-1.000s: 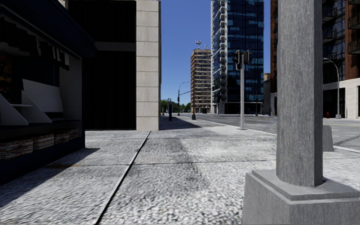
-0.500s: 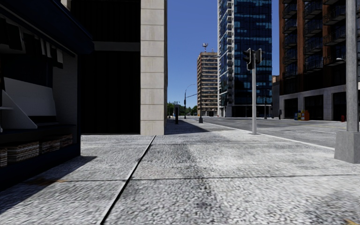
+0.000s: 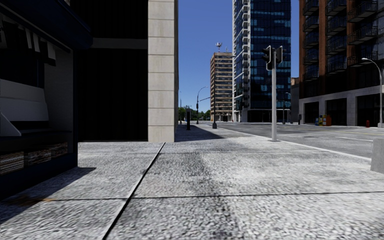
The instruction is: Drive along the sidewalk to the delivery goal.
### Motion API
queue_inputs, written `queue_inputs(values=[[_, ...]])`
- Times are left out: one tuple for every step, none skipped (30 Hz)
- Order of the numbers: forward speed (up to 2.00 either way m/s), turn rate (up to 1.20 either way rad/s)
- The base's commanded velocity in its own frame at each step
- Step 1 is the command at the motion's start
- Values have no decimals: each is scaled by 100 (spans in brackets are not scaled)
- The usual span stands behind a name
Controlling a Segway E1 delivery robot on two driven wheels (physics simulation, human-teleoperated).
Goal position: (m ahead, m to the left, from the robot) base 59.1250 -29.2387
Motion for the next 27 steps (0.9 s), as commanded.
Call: queue_inputs(values=[[117,0],[117,0],[118,0],[118,0],[118,0],[118,0],[118,0],[118,0],[118,0],[119,0],[122,0],[125,0],[141,0],[141,0],[200,0],[200,0],[200,0],[200,0],[200,0],[200,0],[200,0],[200,0],[200,0],[200,0],[200,0],[200,0],[200,0]])
